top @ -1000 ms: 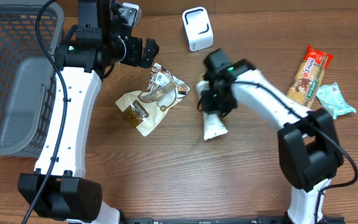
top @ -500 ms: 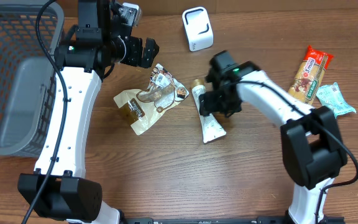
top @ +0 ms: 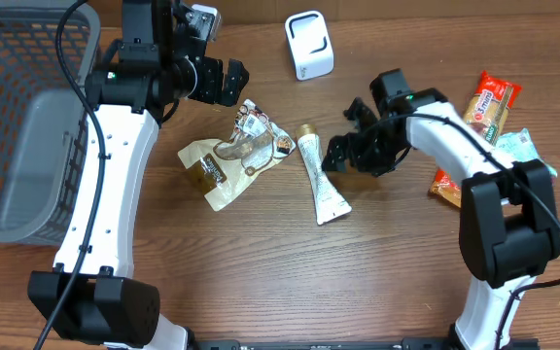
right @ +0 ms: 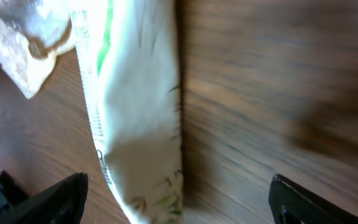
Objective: Scan the item barcode
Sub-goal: 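Lift the shampoo tube up to the white scanner with the right gripper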
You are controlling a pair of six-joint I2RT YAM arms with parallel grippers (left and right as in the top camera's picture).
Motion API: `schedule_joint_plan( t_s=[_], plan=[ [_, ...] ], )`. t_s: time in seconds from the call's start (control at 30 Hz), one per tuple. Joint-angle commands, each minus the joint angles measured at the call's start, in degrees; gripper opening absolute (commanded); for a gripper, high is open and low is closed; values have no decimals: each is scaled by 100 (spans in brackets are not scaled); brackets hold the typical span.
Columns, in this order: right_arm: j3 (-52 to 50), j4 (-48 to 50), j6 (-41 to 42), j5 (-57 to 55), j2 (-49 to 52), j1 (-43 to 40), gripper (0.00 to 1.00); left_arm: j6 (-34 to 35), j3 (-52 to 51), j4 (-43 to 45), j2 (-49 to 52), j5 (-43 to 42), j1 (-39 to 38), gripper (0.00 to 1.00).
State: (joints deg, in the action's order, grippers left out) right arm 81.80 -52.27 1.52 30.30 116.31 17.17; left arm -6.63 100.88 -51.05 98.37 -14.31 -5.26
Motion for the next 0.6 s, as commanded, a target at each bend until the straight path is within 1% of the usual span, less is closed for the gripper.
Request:
schedule_joint_plan(
  t_s=[0.0, 0.1, 0.27, 0.4, 0.47, 0.53, 0.57],
  plan=[
    [-426, 254, 55, 315, -26, 188, 93, -109, 52, 24, -87, -13, -44, 100],
    [-739, 610, 385, 398, -26, 267, 90, -109, 52, 24, -87, -13, -44, 100],
    [-1198, 1283, 1126, 389, -24, 348, 79, -109, 52, 24, -87, -13, -44, 100],
    [-1244, 1384, 1475, 282, -24, 345, 69, -109, 52, 24, -87, -13, -44, 100],
    [-1250, 1414, 1648, 208, -24, 345, 62, -109, 52, 24, -87, -13, -44, 100],
    [-1283, 1475, 1696, 195, -24, 345, 53, -109, 52, 24, -87, -13, -44, 100],
    [-1290, 1478, 1696, 192, -24, 345, 46, -109, 52, 24, -87, -13, -44, 100]
  ],
)
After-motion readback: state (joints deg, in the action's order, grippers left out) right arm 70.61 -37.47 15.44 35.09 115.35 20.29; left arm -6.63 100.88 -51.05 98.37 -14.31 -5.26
